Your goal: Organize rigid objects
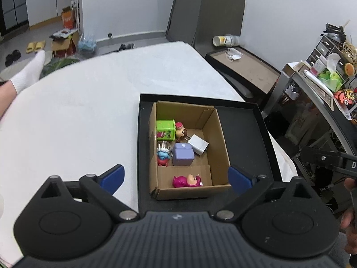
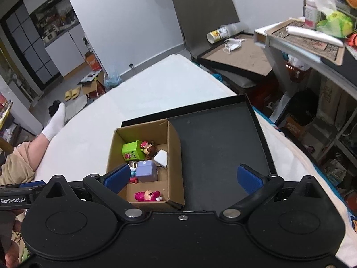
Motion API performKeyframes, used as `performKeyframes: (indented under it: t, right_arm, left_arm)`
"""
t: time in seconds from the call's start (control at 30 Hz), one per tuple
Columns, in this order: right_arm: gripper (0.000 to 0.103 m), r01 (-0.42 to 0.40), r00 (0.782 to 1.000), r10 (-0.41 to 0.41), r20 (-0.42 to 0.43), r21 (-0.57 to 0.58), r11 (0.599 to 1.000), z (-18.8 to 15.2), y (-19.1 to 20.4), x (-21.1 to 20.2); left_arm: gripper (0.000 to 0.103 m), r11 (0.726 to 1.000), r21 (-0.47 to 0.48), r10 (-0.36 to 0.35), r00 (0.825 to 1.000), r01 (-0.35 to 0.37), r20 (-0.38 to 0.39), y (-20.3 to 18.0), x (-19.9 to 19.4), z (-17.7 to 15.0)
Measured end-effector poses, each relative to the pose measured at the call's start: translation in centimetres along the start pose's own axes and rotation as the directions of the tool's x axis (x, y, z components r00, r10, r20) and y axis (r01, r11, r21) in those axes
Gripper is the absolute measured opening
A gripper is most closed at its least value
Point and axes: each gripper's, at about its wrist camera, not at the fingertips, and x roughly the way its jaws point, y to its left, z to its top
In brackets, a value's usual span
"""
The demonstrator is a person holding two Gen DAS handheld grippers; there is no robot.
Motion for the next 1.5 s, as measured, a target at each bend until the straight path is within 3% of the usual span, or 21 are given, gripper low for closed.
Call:
performKeyframes:
  t: [0.33,0.73,1.0,1.5]
  right_arm:
    - [0.103,0.045,0.997,-0.044,0.062,-0.017,0.999,-1.0,1.2,-4.6]
    - [0.103,0.036,0.992,-0.032,0.126,-0.029,0.999,-2.6,2.3,-9.2]
    - [0.103,0.041,0.988,-0.035,0.151,-0.034,0.999,-4.1,2.9,-11.7]
    - [0.103,0.05,0.979,-0.035,0.199,-0.069,0.996,-6.7,3.8,-14.4]
  left_arm:
    - [0.099,0.997,0.076,0.003,0.997,-0.008,0.074,-1.1,-4.7,-1.5]
    - [0.099,0.993,0.117,-0.001,0.992,-0.013,0.125,-1.8,-9.1,-3.7]
    - [0.099,0.981,0.194,-0.013,0.986,-0.02,0.168,-3.0,-11.8,-5.3]
    - [0.099,0.987,0.161,-0.021,0.978,-0.013,0.207,-2.3,-14.5,-7.2]
